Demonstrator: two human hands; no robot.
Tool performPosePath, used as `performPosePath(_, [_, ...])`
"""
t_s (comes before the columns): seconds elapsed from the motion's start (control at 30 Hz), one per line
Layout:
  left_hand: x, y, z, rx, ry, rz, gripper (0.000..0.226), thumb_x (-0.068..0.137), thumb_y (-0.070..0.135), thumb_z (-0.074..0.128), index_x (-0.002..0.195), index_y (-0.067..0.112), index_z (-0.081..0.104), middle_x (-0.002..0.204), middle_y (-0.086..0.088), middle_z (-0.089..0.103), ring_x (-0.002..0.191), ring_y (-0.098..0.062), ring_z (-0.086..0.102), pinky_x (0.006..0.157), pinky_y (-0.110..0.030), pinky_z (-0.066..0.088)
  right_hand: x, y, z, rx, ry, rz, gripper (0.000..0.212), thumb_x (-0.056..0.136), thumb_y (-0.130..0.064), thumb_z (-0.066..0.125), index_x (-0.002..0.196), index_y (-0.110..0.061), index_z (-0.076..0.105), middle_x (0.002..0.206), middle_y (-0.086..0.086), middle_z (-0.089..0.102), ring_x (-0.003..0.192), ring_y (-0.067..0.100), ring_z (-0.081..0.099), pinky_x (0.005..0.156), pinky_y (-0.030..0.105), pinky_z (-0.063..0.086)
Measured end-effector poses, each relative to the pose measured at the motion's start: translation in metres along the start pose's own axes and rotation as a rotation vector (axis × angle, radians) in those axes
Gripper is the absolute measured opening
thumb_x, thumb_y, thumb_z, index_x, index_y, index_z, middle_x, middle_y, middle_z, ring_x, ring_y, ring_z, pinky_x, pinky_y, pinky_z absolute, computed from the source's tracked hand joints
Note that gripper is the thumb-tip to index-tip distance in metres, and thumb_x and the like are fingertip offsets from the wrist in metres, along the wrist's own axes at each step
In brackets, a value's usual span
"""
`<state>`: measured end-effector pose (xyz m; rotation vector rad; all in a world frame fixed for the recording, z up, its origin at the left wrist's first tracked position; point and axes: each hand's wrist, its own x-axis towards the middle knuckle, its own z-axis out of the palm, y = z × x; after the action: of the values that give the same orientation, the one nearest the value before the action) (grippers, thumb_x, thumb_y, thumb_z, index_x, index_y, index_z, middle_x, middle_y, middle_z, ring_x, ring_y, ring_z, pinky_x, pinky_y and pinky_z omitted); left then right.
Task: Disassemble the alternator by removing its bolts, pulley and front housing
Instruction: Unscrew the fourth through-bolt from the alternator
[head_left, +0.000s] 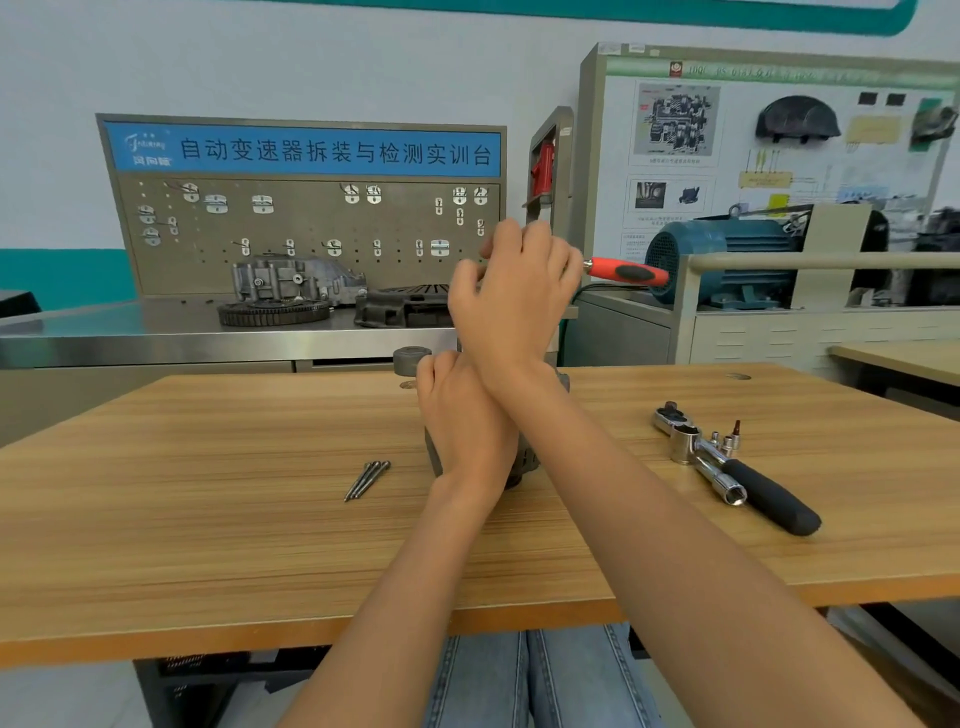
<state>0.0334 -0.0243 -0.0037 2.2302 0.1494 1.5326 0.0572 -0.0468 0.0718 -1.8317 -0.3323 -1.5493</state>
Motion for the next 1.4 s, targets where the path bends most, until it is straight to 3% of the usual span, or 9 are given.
performPosePath(0.2, [-0.001, 0.001, 0.000, -0.001, 0.002, 0.023, 0.022, 0.080, 0.011, 0.062, 0.064, 0.017, 0.047, 0.058, 0.003, 0.046, 0.072, -0.021, 0.048, 0.078, -0.027, 0.025, 0.003, -0.002, -0.003, 0.143, -0.025, 0.035, 0.009, 0.076, -0.015, 0.050, 0.075, -0.009, 0.057, 0.078, 0.001, 0.047, 0.079, 0.020, 0.044, 0.090, 0.031, 0.027])
performPosePath(0.37, [-0.001, 0.005, 0.000, -0.106, 0.032, -0.030, 0.020, 0.093, 0.024, 0.048, 0.074, 0.018, 0.053, 0.065, 0.010, 0.041, 0.070, -0.012, 0.037, 0.082, -0.029, 0.028, 0.027, -0.006, -0.015, 0.947, -0.273, 0.478, 0.034, 0.083, -0.008, 0.040, 0.049, -0.011, 0.044, 0.051, -0.004, 0.044, 0.051, 0.003, 0.044, 0.064, 0.017, 0.040])
performPosePath(0.53, [-0.001, 0.007, -0.001, -0.064, 0.017, -0.034, 0.032, 0.099, 0.030, 0.040, 0.078, 0.014, 0.057, 0.067, 0.007, 0.044, 0.071, -0.015, 0.039, 0.084, -0.032, 0.030, 0.040, 0.002, -0.014, 1.522, -0.477, 0.756, 0.050, 0.089, -0.010, 0.026, 0.041, -0.012, 0.039, 0.040, 0.004, 0.041, 0.047, 0.020, 0.039, 0.071, 0.033, 0.043])
performPosePath(0.73, [0.001, 0.002, -0.002, -0.045, -0.022, -0.043, 0.019, 0.088, 0.013, 0.051, 0.070, 0.016, 0.050, 0.064, 0.004, 0.043, 0.073, -0.017, 0.042, 0.084, -0.029, 0.029, 0.019, -0.010, -0.009, 0.866, -0.278, 0.423, 0.032, 0.089, -0.009, 0.039, 0.058, -0.010, 0.048, 0.062, -0.003, 0.049, 0.064, 0.011, 0.047, 0.071, 0.021, 0.041])
performPosePath(0.83, [0.001, 0.002, -0.002, -0.013, -0.028, -0.008, 0.023, 0.082, 0.006, 0.054, 0.066, 0.018, 0.044, 0.062, -0.003, 0.051, 0.077, -0.024, 0.051, 0.084, -0.029, 0.028, 0.001, -0.005, -0.003, 0.153, -0.074, 0.061, 0.010, 0.079, -0.016, 0.049, 0.077, -0.009, 0.054, 0.078, 0.001, 0.048, 0.080, 0.017, 0.043, 0.094, 0.036, 0.036])
performPosePath(0.9, [0.000, 0.003, -0.001, -0.033, 0.013, 0.000, 0.020, 0.079, 0.004, 0.054, 0.064, 0.015, 0.049, 0.060, -0.008, 0.055, 0.072, -0.027, 0.053, 0.082, -0.030, 0.027, -0.002, -0.005, -0.002, -0.015, -0.032, 0.031, 0.019, 0.074, -0.020, 0.049, 0.084, -0.007, 0.059, 0.084, 0.005, 0.052, 0.086, 0.023, 0.047, 0.101, 0.042, 0.031])
performPosePath(1.07, [0.001, 0.000, 0.002, 0.036, -0.044, -0.008, 0.018, 0.082, 0.011, 0.055, 0.068, 0.018, 0.048, 0.064, 0.003, 0.049, 0.078, -0.020, 0.049, 0.086, -0.026, 0.025, 0.003, -0.013, -0.006, 0.352, -0.012, 0.047, 0.023, 0.081, -0.021, 0.042, 0.060, -0.013, 0.046, 0.067, -0.005, 0.041, 0.071, 0.015, 0.038, 0.089, 0.040, 0.035])
performPosePath(1.2, [-0.001, 0.003, 0.000, -0.072, 0.000, -0.029, 0.021, 0.089, 0.020, 0.051, 0.070, 0.021, 0.043, 0.061, 0.013, 0.032, 0.071, -0.012, 0.034, 0.083, -0.025, 0.025, 0.025, -0.018, -0.010, 0.922, -0.232, 0.465, 0.045, 0.093, -0.019, 0.036, 0.048, -0.019, 0.029, 0.047, -0.005, 0.030, 0.049, 0.011, 0.029, 0.058, 0.029, 0.029])
performPosePath(1.4, [-0.001, 0.003, -0.001, -0.071, 0.043, -0.005, 0.030, 0.098, 0.028, 0.042, 0.075, 0.015, 0.055, 0.065, 0.007, 0.041, 0.069, -0.014, 0.035, 0.079, -0.032, 0.027, 0.044, 0.001, -0.011, 1.403, -0.534, 0.734, 0.061, 0.096, -0.016, 0.030, 0.035, -0.014, 0.036, 0.037, 0.002, 0.038, 0.048, 0.019, 0.040, 0.070, 0.030, 0.043])
